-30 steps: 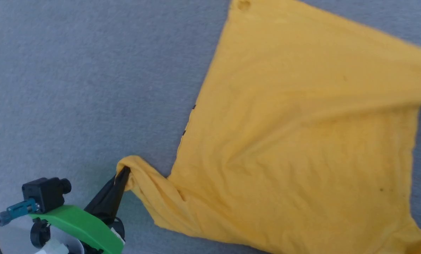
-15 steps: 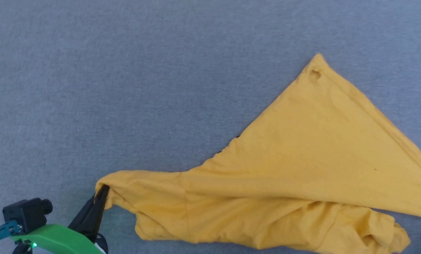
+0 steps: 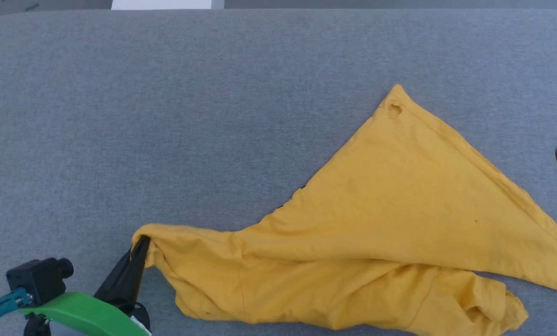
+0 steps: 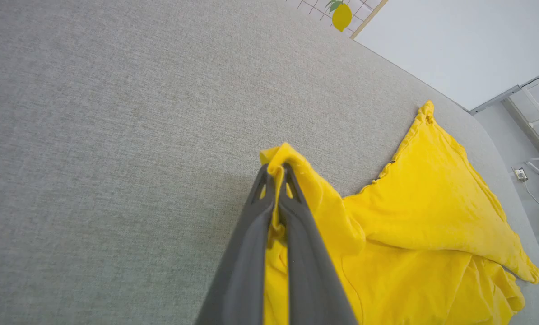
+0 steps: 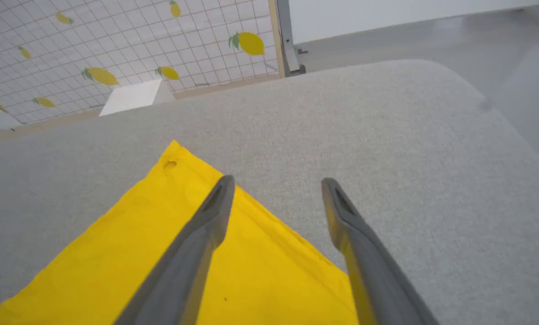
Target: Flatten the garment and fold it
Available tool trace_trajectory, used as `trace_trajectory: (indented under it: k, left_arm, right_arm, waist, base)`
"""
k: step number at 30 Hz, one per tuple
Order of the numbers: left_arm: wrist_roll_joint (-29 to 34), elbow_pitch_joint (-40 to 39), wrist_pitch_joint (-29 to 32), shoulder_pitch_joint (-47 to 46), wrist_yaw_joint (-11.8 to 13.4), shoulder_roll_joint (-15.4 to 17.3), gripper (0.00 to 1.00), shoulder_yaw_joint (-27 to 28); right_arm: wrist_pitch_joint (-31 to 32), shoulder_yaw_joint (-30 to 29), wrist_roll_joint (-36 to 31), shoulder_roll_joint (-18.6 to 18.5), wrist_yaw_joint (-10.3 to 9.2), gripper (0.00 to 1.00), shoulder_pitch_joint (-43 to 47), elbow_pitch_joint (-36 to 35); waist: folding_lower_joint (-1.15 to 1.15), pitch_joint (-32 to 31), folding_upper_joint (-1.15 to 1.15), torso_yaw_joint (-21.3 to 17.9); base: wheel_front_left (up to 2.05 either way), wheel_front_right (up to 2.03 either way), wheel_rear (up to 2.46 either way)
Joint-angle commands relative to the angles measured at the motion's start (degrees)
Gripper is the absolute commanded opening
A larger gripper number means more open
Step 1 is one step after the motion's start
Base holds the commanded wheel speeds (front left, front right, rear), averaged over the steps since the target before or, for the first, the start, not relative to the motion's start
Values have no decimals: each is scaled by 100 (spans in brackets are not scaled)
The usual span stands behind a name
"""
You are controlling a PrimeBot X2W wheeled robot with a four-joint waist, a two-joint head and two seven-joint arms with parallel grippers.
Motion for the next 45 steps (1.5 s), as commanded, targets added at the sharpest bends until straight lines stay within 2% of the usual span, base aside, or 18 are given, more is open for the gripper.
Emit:
trace_trajectory:
  k: [1, 4, 9, 17, 25, 26, 27, 31, 34, 39, 43, 45]
  left_arm:
    - [-9, 30, -36, -145, -55, -30, 0, -32]
    - [-42, 112, -50, -316, -120, -86, 0, -123]
    - [0, 302, -83, -681, -280, -148, 0, -339]
    - [57, 643, -169, -1177, -474, -297, 0, -625]
    - [68, 888, -246, -1314, -554, -357, 0, -726]
    - [67, 907, -248, -1317, -562, -358, 0, -737]
    - [65, 921, -252, -1316, -566, -359, 0, -744]
    - [62, 946, -264, -1275, -543, -329, 0, -711]
    - [80, 923, -301, -1274, -497, -305, 0, -646]
    - [284, 923, -345, -1452, -219, -225, 0, -443]
    - [526, 922, -394, -1846, 148, -179, 0, -198]
    - [628, 956, -335, -2127, 249, -110, 0, -145]
  right_arm:
    - [259, 156, -94, -31, -9, 100, -326, -144]
    - [738, 602, -360, -218, -9, 100, -870, -206]
    - [1311, 1012, -679, -334, -9, 100, -1753, 510]
    - [1339, 1156, -1132, -568, -9, 100, -2563, 1636]
    - [1406, 1243, -1267, -806, -9, 100, -2739, 2099]
    - [1468, 1264, -1254, -833, -9, 56, -2725, 2151]
    - [1561, 1272, -1235, -847, -9, 0, -2700, 2195]
    - [1939, 1327, -1157, -925, -9, 0, -2597, 2180]
    - [1891, 1317, -1129, -936, -9, 0, -2588, 2049]
    - [1468, 1271, -1053, -798, -9, 0, -2617, 1969]
    - [954, 1183, -993, -636, -9, 0, -2666, 1953]
    - [697, 1136, -975, -575, -9, 0, -2706, 1962]
  waist:
    - [0, 260, 0, 283]
    - [0, 461, 0, 506]
    - [0, 855, 0, 917]
    - [0, 1309, 0, 1404]
    - [0, 1484, 0, 1589]
    - [0, 1486, 0, 1599]
    - [0, 1480, 0, 1605]
    - [0, 1369, 0, 1568]
    - [0, 1201, 0, 1471]
    - [0, 782, 0, 1199]
    - [0, 378, 0, 939]
    - [0, 168, 0, 823]
  base:
    - [0, 0, 0]
    - [0, 0, 0]
    - [0, 0, 0]
    - [0, 0, 0]
    - [0, 0, 0]
    - [0, 0, 0]
    - [0, 0, 0]
    - [0, 0, 0]
    - [0, 0, 0]
    - [0, 0, 0]
    - [0, 0, 0]
    - [0, 0, 0]
